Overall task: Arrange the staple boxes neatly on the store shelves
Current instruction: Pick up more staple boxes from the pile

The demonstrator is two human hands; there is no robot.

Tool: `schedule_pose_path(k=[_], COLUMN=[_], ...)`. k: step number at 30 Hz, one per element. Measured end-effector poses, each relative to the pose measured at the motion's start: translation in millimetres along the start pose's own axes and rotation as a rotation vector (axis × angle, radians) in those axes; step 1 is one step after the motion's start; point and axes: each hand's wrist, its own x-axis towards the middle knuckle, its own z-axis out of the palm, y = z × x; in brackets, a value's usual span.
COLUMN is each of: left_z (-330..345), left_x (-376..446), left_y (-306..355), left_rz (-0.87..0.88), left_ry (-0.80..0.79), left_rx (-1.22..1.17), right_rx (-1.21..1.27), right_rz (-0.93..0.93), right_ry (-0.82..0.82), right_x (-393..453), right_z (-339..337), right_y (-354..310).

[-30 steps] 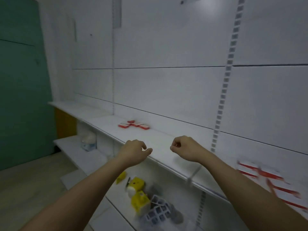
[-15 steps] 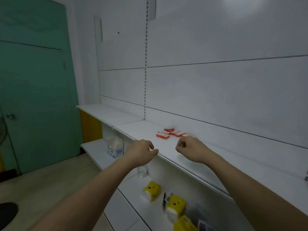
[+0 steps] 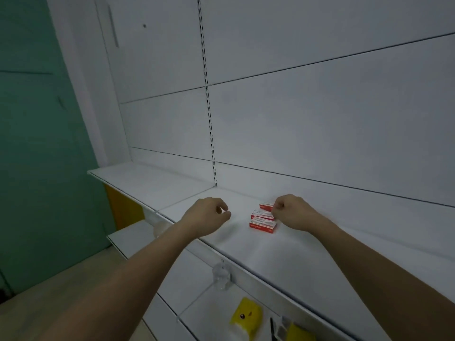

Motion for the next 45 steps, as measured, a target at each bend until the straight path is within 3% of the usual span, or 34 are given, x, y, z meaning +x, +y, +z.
schedule_pose_path(k=[8,17,21,24,26,38,42,45], left_z=[34.7,92.8,111.1,122.5,124.4,125.9,123.4,120.3], left_x=[105.3,215.7,232.7,241.2,247.5,250.6,250.7,248.7], left_y=[-51.0,-38.4,-25.6,-29.5,-32.0,-35.1,-34.0,-31.8], left_rz=[0.180,0.634,0.769,0.827,0.835,0.894,0.904,0.919], left_ry=[-0.135,-0.397,-0.507,-0.518,-0.526,-0.446,-0.338,-0.257], left_rx=[-0.145,-0.350,-0.411,-0.399,-0.398,-0.343,-0.462,-0.558], right_rx=[0.001,0.112,0.244,0.167,0.156,0.044,0.234,0.373], right_rz=[0.137,0.394,0.414,0.440,0.452,0.380,0.396,0.374], right_ry=[0.161,0.409,0.195,-0.041,-0.108,-0.167,-0.154,-0.025], right_x=[70.8,94.5,74.2,60.3,56.9,52.1,46.0,43.3], right_z=[24.5,40.6,38.0,31.7,28.6,36.8,24.4,15.2], right_y=[5.1,4.9,-3.2,-6.4,-7.0,-11.5,-9.1,-8.5])
